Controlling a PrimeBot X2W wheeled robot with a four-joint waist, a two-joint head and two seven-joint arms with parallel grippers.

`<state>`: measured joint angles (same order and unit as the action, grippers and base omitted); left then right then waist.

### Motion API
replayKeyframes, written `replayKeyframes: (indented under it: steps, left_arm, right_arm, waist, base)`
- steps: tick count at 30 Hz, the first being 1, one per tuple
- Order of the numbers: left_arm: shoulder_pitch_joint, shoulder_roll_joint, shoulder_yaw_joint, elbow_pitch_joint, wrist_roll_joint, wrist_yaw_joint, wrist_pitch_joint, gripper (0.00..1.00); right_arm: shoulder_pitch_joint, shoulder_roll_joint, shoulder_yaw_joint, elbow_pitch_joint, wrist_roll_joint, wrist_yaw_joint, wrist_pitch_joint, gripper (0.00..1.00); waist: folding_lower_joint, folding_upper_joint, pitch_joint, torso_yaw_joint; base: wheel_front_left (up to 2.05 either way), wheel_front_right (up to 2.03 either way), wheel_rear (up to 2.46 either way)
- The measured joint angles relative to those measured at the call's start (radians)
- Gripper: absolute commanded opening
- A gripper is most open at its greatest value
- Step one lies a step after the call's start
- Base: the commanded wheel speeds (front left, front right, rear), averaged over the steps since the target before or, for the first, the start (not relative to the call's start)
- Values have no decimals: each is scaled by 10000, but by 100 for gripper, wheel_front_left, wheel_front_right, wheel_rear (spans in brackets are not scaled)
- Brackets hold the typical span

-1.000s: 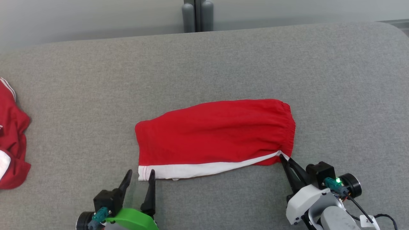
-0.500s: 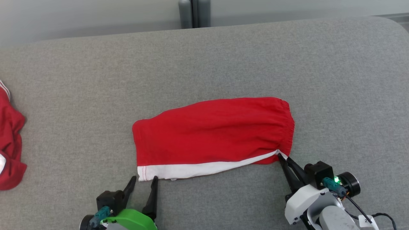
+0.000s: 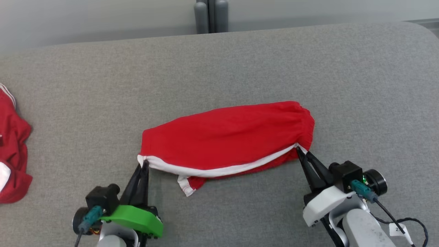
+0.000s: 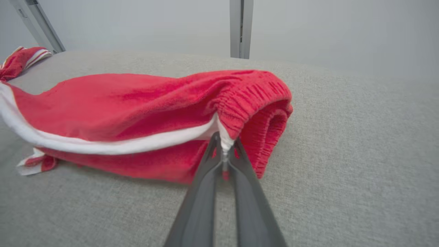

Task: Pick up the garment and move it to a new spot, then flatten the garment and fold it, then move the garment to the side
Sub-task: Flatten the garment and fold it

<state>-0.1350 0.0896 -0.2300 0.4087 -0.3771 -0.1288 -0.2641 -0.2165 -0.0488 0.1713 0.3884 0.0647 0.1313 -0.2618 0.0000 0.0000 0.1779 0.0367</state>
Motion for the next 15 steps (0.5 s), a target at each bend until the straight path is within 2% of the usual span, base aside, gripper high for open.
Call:
replayKeyframes:
  steps: [3,7,11,15]
  left_arm:
    - [-60,159,226,-936,119,0,0,0]
    - [-634,704,326,-2013,224,0,0,0]
    - [-1467,1453,502,-2867,276,0,0,0]
    - [-2257,2084,581,-3120,71,0,0,0]
  right_arm:
    - [-146,0,94,-579,130,0,0,0]
    - [-695,-123,405,-1321,314,0,0,0]
    - [-1445,-773,721,-2109,965,0,0,0]
    - [-2093,-1271,953,-2665,1476,0,36,0]
  waist:
    - [0,0,-140,39]
    - [0,0,-387,61]
    - [0,0,-696,3]
    - [0,0,-793,-121]
  base:
    - [0,0,0]
    - [0,0,0]
    - [0,0,0]
    - [0,0,0]
